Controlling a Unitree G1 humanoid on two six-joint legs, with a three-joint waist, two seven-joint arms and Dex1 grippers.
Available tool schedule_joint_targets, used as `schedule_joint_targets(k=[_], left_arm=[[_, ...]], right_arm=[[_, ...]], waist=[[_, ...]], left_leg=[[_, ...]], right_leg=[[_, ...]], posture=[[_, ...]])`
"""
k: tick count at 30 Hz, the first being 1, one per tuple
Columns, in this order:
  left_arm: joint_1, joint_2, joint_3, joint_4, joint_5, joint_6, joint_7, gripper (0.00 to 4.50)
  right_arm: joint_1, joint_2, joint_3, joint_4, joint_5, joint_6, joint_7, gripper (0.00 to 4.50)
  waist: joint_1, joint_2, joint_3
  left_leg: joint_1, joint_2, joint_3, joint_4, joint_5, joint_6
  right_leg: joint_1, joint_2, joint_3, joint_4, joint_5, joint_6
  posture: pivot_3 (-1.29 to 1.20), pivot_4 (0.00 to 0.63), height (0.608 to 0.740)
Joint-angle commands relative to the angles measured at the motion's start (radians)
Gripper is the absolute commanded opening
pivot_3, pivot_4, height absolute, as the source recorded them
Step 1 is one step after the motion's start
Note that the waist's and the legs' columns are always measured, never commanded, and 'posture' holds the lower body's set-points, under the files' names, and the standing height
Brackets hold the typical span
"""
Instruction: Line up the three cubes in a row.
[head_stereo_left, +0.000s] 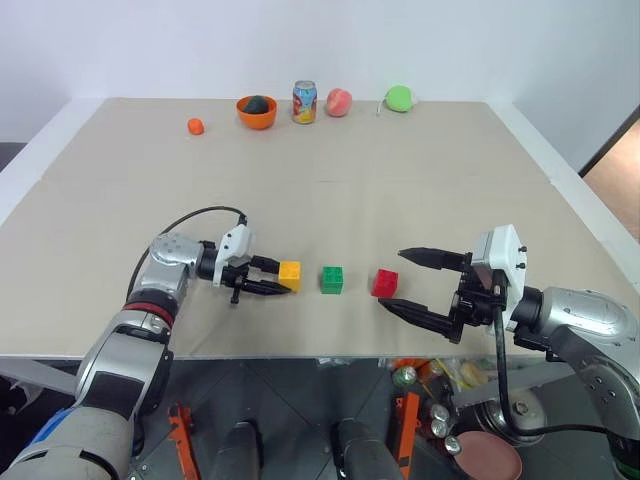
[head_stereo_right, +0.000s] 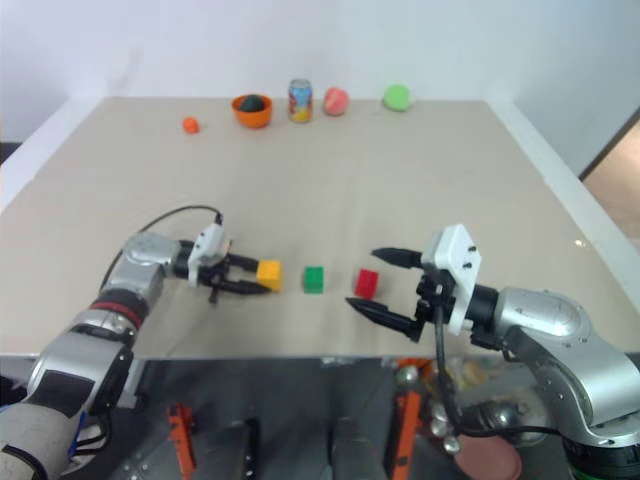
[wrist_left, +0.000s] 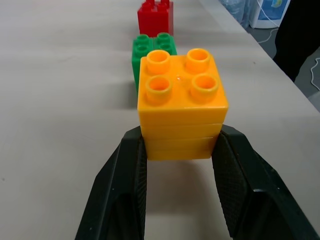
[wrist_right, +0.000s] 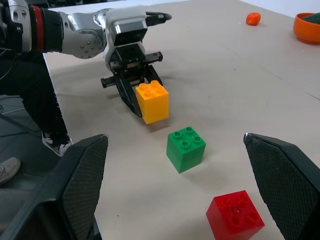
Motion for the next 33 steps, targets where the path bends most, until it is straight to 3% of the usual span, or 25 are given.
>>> schedule_joint_targets(k=[1, 10, 33], left_arm=[[-0.021, 0.029, 0.014, 0.021, 0.008, -0.026, -0.008, 1.28], [-0.025, 0.058, 0.015, 0.054, 0.031, -0.039, -0.008, 1.28], [-0.085, 0.015, 0.112, 0.110, 0.092, -0.032, -0.007, 1.28]], right_arm=[[-0.003, -0.016, -0.036, -0.041, 0.018, -0.004, -0.007, 4.50], [-0.010, -0.019, -0.026, -0.040, 0.017, -0.009, -0.009, 4.50], [0.006, -0.020, -0.030, -0.055, 0.018, -0.003, -0.016, 4.50]], waist=[[0.000, 0.000, 0.000], [0.001, 0.000, 0.000], [0.000, 0.000, 0.000]], left_leg=[[0.000, 0.000, 0.000, 0.000, 0.000, 0.000], [0.000, 0.000, 0.000, 0.000, 0.000, 0.000], [0.000, 0.000, 0.000, 0.000, 0.000, 0.000]], right_leg=[[0.000, 0.000, 0.000, 0.000, 0.000, 0.000], [0.000, 0.000, 0.000, 0.000, 0.000, 0.000], [0.000, 0.000, 0.000, 0.000, 0.000, 0.000]], posture=[[0.00, 0.150, 0.740], [0.00, 0.150, 0.740], [0.00, 0.150, 0.740]])
